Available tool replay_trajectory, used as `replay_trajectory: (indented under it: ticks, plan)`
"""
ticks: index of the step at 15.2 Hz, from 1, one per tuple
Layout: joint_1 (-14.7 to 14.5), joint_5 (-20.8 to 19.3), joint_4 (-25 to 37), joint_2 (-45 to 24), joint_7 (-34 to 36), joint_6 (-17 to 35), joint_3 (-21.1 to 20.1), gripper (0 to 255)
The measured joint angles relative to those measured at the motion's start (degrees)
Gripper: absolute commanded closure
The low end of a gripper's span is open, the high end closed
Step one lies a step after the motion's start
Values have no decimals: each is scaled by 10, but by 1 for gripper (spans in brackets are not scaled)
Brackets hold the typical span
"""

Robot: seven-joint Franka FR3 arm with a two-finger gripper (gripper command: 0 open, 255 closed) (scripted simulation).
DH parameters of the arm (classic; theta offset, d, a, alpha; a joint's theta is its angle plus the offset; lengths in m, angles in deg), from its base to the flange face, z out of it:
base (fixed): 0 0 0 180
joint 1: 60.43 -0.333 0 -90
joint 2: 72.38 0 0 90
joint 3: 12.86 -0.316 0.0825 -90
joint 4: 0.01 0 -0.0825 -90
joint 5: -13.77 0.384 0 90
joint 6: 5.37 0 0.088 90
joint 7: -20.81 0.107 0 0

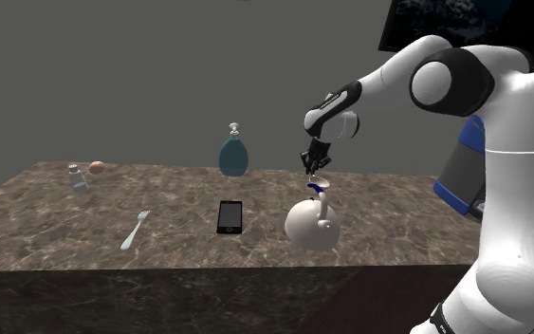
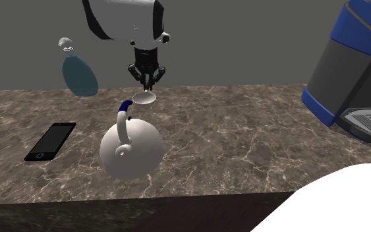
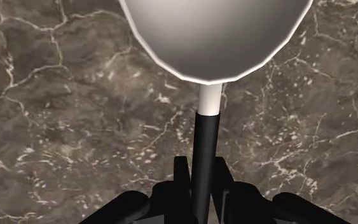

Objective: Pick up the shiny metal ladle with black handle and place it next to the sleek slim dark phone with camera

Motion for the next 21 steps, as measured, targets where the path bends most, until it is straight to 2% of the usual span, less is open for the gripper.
replay_trajectory:
  ticks: [6,12,15,21]
  plan:
    - [-36,-9,113,-68,70,-41,-12,255]
    - [-59,-14,265,-159,132,-99,-23,255]
    - [-60,-13,287,-179,138,-100,-25,255]
    - [-58,-7,283,-205,134,-71,-31,255]
